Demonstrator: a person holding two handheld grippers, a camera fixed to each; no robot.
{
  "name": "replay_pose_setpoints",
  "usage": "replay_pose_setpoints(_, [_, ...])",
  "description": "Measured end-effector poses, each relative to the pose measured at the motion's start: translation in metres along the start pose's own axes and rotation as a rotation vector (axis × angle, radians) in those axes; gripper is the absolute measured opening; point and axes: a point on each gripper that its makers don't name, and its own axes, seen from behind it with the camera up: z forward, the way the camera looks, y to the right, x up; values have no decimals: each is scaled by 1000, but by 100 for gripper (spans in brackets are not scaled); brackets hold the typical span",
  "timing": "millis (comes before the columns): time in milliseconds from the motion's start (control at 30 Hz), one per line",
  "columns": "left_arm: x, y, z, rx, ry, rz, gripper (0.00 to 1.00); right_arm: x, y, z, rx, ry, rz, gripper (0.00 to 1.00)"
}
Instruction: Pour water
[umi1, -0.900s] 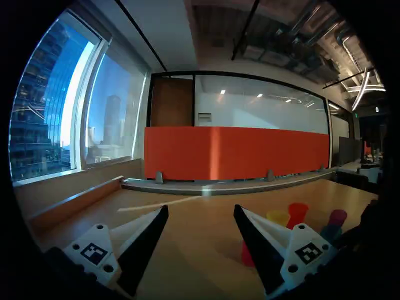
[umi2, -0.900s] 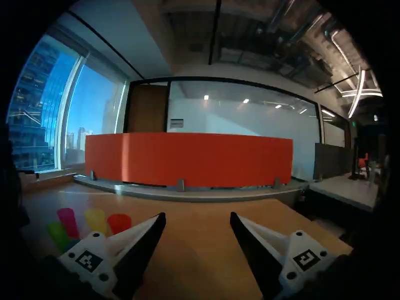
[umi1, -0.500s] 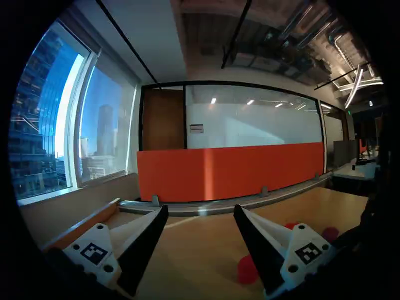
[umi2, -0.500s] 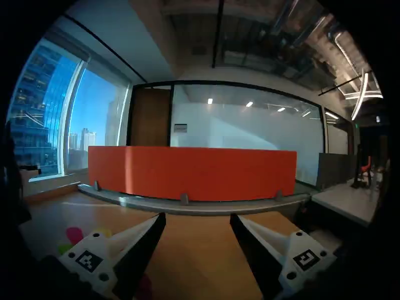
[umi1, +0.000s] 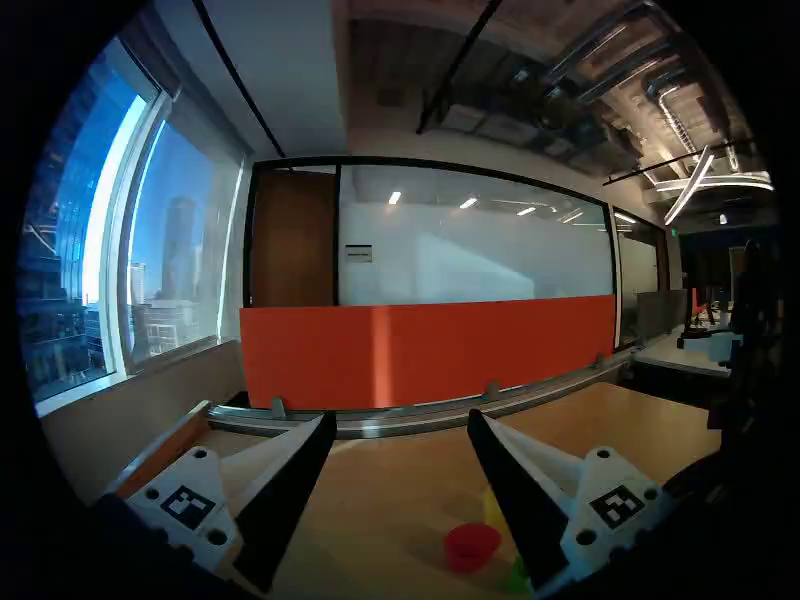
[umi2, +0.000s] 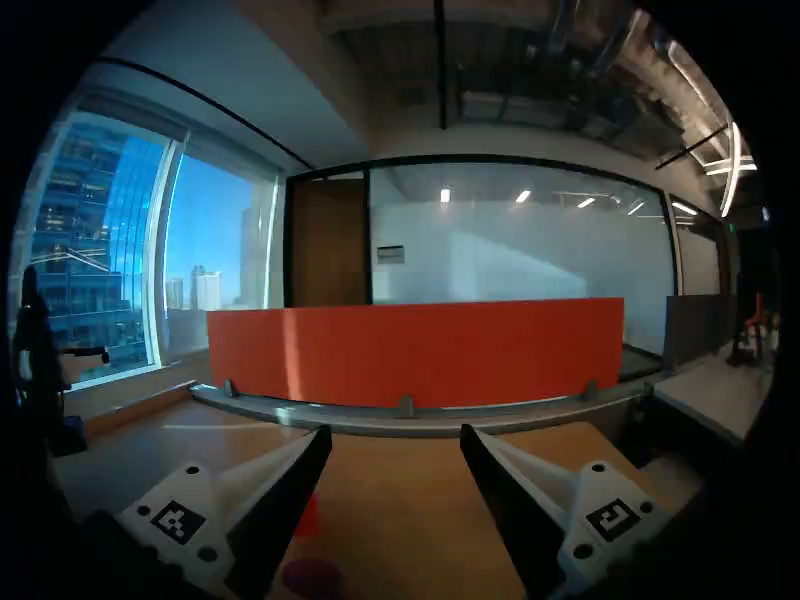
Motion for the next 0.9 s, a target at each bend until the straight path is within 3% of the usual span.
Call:
replay_pose_setpoints(267, [10, 48, 1, -198, 2, -11, 97, 7, -29, -4, 157, -9, -9, 99])
replay_pose_setpoints(433, [10, 69, -1, -293, -11, -21, 97, 15, -55, -11, 274, -8, -43, 99])
replay_pose_setpoints(700, [2, 88, -6, -383, -41, -3, 97, 19, -77, -15, 373, -19, -82, 99])
replay_pose_setpoints(900, [-9, 98, -13, -434, -63, 21, 98, 7, -93, -19, 450, -67, -102, 99])
